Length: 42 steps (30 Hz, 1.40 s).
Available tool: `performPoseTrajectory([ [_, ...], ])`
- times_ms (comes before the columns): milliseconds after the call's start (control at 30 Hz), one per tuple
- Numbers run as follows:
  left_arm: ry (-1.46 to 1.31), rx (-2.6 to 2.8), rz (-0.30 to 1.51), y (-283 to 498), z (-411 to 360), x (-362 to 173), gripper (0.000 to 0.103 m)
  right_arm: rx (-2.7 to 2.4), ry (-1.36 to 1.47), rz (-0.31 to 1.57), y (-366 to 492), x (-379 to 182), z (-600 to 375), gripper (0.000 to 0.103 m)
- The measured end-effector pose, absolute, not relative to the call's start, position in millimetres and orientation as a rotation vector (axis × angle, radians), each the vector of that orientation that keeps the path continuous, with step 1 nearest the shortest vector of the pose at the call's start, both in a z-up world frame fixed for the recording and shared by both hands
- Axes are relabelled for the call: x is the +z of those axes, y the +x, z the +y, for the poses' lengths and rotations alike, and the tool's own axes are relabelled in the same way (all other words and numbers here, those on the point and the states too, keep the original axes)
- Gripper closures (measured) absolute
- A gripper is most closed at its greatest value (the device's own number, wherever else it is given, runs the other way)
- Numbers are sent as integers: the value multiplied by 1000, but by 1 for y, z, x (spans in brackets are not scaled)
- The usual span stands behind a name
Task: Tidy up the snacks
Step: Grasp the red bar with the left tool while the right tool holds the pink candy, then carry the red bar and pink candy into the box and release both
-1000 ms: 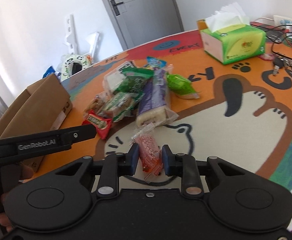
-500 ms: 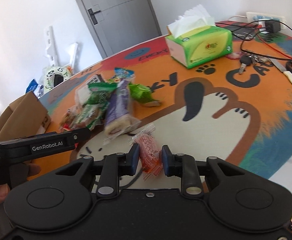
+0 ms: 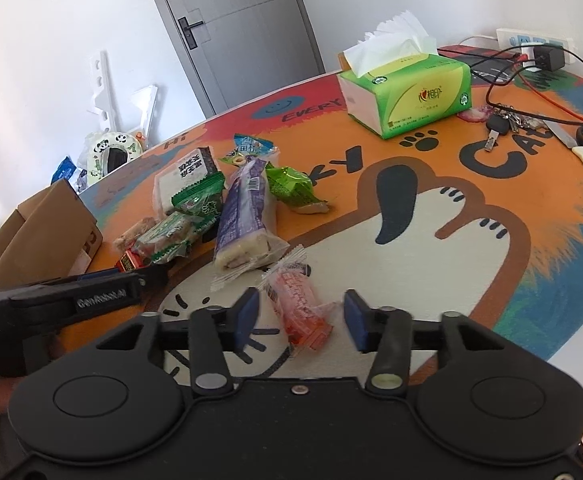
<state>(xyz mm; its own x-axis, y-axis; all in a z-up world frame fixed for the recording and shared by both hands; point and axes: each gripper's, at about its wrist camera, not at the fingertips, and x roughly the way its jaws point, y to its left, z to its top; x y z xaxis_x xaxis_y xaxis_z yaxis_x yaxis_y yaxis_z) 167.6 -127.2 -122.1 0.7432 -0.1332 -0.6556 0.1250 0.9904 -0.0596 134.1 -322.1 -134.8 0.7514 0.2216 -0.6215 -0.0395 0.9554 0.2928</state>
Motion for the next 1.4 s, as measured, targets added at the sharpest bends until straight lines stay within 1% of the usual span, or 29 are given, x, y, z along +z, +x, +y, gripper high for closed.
performPoseTrajectory([
  [67,-30,-149,721,165,-124,-121,72,142,254,705,134,-135,-319,47],
  [167,-55,-156,716,158,-120,-119,75,136,238,703,132,-135,-315,47],
  [233,-66,-161,706,154,-118,-116,75,133,219,705,132,-135,-313,61],
  [267,-70,-163,703,152,-118,-115,75,137,209,707,132,-135,-311,70],
  [333,-73,-170,695,148,-118,-112,75,154,197,715,131,-134,-307,76],
  [533,-85,-184,675,135,-115,-104,76,177,203,699,124,-129,-301,78],
  [633,-96,-190,655,127,-112,-95,79,180,214,677,121,-121,-300,78],
  [700,-105,-193,644,123,-110,-90,83,185,220,664,119,-117,-299,78],
  [733,-107,-200,639,122,-109,-88,94,189,221,660,119,-115,-298,78],
  [900,-126,-194,643,118,-103,-86,96,210,215,649,114,-110,-291,78],
  [1033,-147,-194,638,114,-96,-83,99,214,216,639,112,-106,-288,78],
  [1400,-158,-181,554,98,-83,-50,101,270,221,590,112,-87,-269,78],
])
